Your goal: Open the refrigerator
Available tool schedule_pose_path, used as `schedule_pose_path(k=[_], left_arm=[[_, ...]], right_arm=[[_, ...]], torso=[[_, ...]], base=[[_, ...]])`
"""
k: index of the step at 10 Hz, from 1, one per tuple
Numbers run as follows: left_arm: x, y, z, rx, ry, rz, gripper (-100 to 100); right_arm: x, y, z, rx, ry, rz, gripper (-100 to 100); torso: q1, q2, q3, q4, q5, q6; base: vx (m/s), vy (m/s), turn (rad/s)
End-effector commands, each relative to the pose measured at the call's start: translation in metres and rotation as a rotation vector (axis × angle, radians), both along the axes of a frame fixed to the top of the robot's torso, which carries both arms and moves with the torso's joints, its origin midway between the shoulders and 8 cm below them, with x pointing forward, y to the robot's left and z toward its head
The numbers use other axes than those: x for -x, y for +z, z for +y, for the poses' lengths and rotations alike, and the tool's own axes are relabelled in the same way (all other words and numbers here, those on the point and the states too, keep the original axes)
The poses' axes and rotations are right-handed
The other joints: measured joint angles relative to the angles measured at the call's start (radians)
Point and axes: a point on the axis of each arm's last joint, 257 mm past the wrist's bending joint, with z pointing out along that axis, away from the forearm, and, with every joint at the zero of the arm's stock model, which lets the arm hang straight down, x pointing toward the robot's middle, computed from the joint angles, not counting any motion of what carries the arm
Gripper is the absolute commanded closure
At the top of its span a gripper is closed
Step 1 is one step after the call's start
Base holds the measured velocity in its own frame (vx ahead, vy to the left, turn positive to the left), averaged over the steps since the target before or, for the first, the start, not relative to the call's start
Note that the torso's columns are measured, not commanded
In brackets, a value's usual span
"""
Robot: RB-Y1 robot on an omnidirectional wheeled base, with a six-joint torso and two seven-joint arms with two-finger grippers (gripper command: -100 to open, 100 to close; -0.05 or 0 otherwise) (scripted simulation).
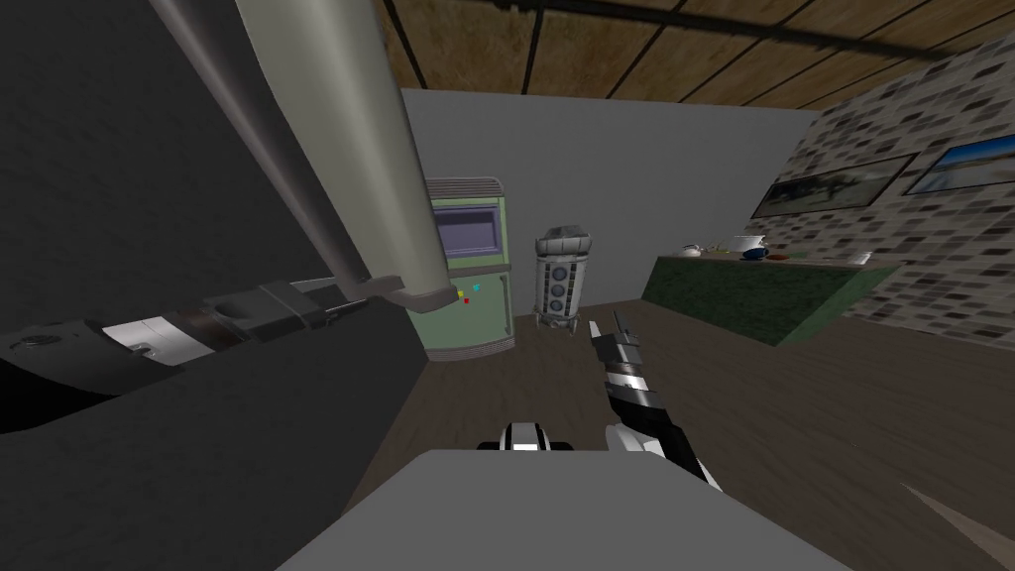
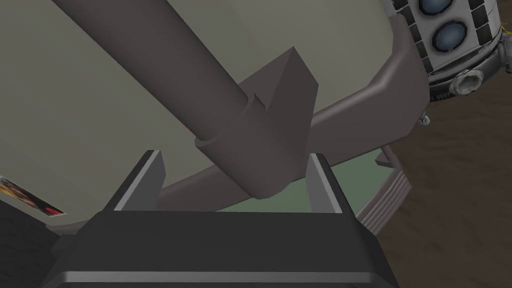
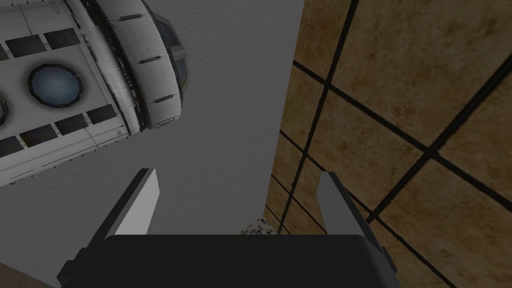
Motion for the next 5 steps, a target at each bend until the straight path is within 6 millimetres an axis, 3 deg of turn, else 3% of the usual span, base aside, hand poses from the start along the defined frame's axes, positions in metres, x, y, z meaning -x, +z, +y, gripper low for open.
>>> schedule_pose_path(k=[1, 3, 5], left_arm=[[0.006, 0.007, -0.009, 0.002, -0.027, -0.023, 100], [0.016, 0.006, -0.033, -0.004, -0.093, -0.023, 100], [0.013, -0.001, -0.033, -0.009, -0.096, 0.002, 100]], right_arm=[[0.0, 0.0, 0.0, 0.0, 0.0, 0.0, 0], [0.0, 0.0, 0.0, 0.0, 0.0, 0.0, 0], [0.0, 0.0, 0.0, 0.0, 0.0, 0.0, 0]], torso=[[0.001, 0.003, 0.001, 0.001, 0.0, 0.0], [0.001, 0.005, 0.003, 0.002, 0.0, 0.0], [-0.003, 0.005, 0.003, 0.003, -0.002, 0.0]], base=[[-0.122, 0.183, -0.019], [-0.176, 0.226, -0.015], [-0.08, 0.17, 0.001]])
